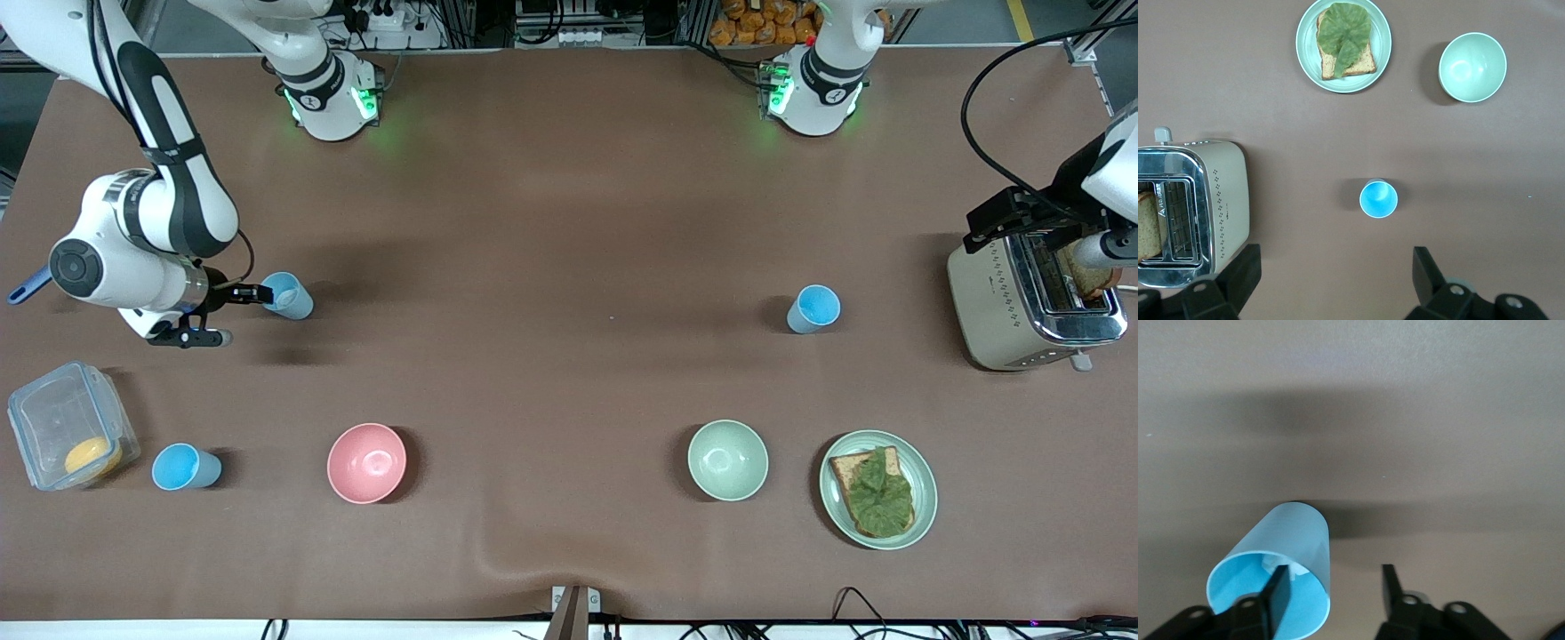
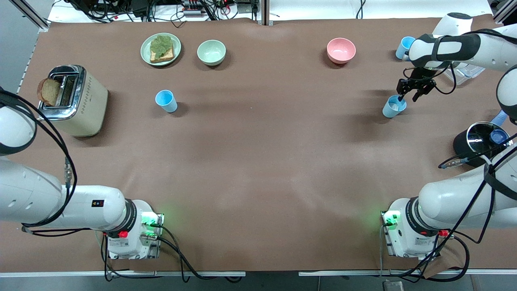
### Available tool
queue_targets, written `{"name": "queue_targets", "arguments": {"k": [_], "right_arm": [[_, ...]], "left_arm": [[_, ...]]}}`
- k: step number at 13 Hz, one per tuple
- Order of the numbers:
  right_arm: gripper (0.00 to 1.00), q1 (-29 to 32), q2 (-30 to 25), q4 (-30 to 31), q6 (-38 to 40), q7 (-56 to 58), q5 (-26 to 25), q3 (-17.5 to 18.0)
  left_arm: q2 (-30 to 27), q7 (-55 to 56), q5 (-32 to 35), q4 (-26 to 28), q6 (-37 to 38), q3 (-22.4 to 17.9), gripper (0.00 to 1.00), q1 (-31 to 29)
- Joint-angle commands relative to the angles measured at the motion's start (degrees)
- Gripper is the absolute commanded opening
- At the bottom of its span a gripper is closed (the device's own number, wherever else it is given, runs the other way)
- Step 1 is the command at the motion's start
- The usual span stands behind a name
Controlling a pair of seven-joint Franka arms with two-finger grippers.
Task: Stack blue cups with both arms
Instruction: 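Reach the right gripper down to the light-blue cup and grasp it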
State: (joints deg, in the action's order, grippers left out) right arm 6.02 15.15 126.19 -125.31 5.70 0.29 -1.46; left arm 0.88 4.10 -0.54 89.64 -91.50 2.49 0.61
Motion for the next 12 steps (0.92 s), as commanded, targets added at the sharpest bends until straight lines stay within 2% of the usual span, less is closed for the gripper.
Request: {"name": "queue_targets", "arguments": {"k": [1, 2, 3, 4, 5, 10, 12], "right_arm": [[0.26, 0.8, 0.4, 0.3, 0.0, 0.7, 0.5, 0.6], [0.25, 0.9, 0.4, 0.4, 0.0, 0.8, 1.5, 0.6], [0.19, 1.0, 0.4, 0.4, 0.1, 1.6, 3.5, 0.5], [0.05, 1.0, 0.5, 0.4, 0.2, 2.8, 4.5, 0.5], [0.00, 1.1, 1.3, -0.1, 1.8, 3.1, 5.8, 0.5], [0.00, -4.0, 1.9, -10.9, 16.5, 0.0, 10.7, 0.5], [0.00, -10.0, 1.9, -15.0, 19.8, -8.4, 13.5, 0.5]], "left_arm": [[0.3, 0.1, 1.8, -1.0, 0.0, 0.1, 1.00, 0.1], [0.3, 0.1, 1.8, -1.0, 0.0, 0.1, 1.00, 0.1], [0.3, 0.1, 1.8, -1.0, 0.0, 0.1, 1.00, 0.2], [0.3, 0.1, 1.8, -1.0, 0.0, 0.1, 1.00, 0.2], [0.3, 0.1, 1.8, -1.0, 0.0, 0.1, 1.00, 0.2], [0.3, 0.1, 1.8, -1.0, 0.0, 0.1, 1.00, 0.3], [0.3, 0.1, 1.8, -1.0, 0.0, 0.1, 1.00, 0.2]]}}
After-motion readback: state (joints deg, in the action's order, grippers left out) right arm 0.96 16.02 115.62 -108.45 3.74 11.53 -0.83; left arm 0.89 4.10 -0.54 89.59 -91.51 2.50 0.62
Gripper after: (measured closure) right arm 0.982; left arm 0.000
